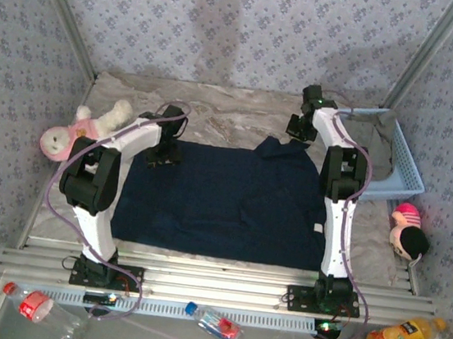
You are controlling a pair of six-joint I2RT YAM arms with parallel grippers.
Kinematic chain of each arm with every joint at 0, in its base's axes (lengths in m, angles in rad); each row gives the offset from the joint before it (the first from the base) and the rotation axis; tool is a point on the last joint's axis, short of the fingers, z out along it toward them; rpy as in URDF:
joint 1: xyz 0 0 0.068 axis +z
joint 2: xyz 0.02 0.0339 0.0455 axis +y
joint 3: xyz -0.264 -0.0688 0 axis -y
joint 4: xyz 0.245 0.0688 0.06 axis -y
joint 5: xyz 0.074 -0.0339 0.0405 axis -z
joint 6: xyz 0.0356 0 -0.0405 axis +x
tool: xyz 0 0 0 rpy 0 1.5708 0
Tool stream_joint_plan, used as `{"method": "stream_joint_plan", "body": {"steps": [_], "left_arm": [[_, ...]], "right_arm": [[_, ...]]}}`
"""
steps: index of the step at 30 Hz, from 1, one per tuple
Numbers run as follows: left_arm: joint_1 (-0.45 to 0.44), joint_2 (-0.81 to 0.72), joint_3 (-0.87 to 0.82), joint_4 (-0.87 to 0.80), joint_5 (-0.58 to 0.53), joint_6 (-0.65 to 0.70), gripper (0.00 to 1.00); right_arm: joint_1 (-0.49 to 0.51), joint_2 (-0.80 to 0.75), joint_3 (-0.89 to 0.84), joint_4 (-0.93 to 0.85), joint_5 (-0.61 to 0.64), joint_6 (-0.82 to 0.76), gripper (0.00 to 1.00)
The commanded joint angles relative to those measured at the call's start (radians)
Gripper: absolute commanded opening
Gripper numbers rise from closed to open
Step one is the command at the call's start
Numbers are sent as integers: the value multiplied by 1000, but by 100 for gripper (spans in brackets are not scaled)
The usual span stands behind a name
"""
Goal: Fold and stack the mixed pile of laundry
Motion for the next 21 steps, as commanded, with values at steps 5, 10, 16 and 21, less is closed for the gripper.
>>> {"method": "stream_joint_plan", "body": {"steps": [5, 10, 16, 21], "left_arm": [[35, -17, 38, -50, -29, 16, 65], [62, -42, 26, -52, -33, 28, 65], [109, -94, -3, -53, -27, 35, 65], [147, -132, -20, -56, -27, 49, 66]], "right_arm": [[43, -83, 40, -43, -10, -75, 58], [109, -65, 15, -16, -21, -86, 59], [141, -1, 17, -5, -28, -78, 58], [142, 20, 18, 5, -29, -74, 36]]}}
